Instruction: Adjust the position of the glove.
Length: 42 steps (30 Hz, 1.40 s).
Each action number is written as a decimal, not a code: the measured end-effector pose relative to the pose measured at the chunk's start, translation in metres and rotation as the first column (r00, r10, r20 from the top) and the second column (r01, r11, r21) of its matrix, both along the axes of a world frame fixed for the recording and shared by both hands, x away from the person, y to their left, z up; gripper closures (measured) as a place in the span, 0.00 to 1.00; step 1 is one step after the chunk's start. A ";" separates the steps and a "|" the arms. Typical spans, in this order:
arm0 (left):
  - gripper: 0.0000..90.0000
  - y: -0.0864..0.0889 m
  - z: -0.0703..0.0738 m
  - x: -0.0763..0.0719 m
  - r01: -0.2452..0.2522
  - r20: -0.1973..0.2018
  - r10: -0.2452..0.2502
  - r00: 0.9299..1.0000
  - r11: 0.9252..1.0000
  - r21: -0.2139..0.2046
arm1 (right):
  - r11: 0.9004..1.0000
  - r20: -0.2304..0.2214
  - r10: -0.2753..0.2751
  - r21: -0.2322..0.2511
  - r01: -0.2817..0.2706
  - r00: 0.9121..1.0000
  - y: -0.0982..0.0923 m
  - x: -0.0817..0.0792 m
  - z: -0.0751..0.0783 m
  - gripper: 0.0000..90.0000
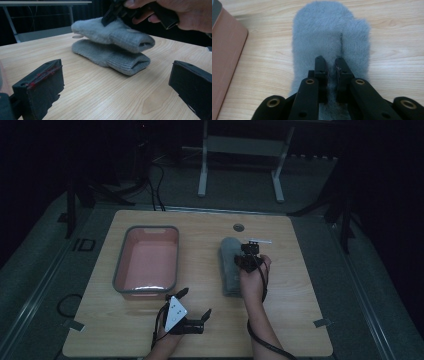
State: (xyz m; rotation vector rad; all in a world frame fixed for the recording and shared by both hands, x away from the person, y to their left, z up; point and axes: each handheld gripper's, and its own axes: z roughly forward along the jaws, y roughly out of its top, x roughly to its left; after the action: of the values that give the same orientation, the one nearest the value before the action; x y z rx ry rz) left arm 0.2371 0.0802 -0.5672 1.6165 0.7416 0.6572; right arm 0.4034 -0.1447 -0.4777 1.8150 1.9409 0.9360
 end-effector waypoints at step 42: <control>0.00 0.001 0.000 0.001 0.005 -0.008 -0.005 1.000 1.000 -0.007 | 0.968 0.117 0.248 0.000 -0.249 0.962 -0.021 -0.003 0.014 0.11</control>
State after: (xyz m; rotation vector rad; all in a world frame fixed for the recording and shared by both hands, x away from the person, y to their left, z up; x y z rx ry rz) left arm 0.2377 0.0810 -0.5671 1.6148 0.7446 0.6448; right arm 0.4004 -0.1657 -0.4637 1.5095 2.1254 1.1101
